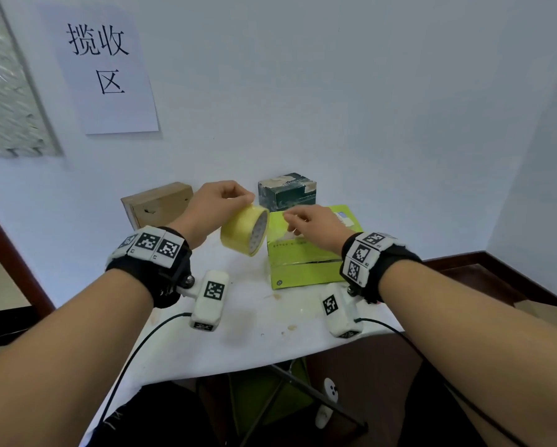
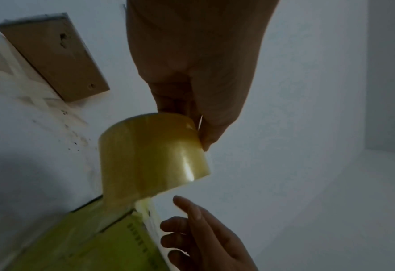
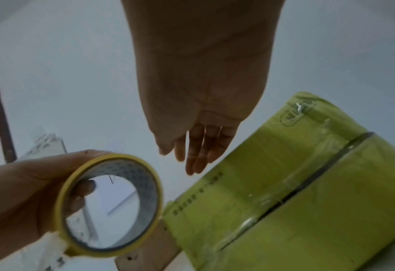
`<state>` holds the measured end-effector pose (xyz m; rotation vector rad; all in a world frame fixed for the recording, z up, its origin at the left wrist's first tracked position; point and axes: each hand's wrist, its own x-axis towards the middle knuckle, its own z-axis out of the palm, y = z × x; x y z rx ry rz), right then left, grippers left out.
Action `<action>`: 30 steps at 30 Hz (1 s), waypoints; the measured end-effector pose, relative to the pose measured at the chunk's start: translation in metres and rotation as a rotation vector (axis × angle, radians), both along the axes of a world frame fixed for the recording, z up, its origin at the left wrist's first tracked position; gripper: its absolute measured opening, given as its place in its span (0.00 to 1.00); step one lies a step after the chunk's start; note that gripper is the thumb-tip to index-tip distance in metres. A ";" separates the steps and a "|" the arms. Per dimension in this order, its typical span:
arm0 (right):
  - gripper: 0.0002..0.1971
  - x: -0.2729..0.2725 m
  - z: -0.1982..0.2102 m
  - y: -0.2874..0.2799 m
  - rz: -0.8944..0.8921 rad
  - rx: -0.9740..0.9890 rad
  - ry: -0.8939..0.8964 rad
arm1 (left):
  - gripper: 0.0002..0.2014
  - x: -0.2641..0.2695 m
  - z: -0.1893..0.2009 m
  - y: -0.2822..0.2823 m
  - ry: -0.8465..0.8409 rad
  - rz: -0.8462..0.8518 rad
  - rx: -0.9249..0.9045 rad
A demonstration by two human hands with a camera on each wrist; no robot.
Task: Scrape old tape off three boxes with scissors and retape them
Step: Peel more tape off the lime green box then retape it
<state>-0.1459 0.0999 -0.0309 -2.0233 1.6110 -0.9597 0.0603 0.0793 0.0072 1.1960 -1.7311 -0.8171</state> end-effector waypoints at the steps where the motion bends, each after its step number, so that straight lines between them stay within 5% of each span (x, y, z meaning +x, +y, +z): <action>1: 0.13 0.000 0.004 0.001 0.002 0.010 -0.097 | 0.05 -0.004 0.003 0.003 0.005 -0.034 0.009; 5: 0.20 0.008 0.023 0.014 0.061 0.190 -0.533 | 0.05 -0.018 0.012 0.007 0.007 -0.080 0.022; 8: 0.23 0.010 0.033 0.023 0.103 0.236 -0.652 | 0.08 -0.027 0.016 0.010 0.011 -0.083 0.032; 13: 0.08 0.006 0.038 0.025 0.005 0.257 -0.784 | 0.09 -0.046 0.013 0.018 0.043 -0.117 0.042; 17: 0.13 -0.004 0.026 0.026 -0.164 0.276 -0.650 | 0.09 -0.059 0.001 0.022 -0.121 -0.158 0.047; 20: 0.06 -0.016 0.014 0.032 -0.239 0.309 -0.459 | 0.19 -0.054 -0.004 0.020 -0.397 0.045 -0.133; 23: 0.07 -0.025 0.002 0.038 -0.279 0.261 -0.252 | 0.22 -0.032 -0.013 0.006 -0.440 0.179 -0.220; 27: 0.07 -0.024 -0.004 0.035 -0.283 0.120 -0.231 | 0.09 -0.020 -0.045 -0.002 -0.505 -0.003 -0.195; 30: 0.07 -0.019 -0.006 0.030 -0.240 0.105 -0.236 | 0.08 -0.023 -0.066 -0.005 -0.485 -0.101 -0.279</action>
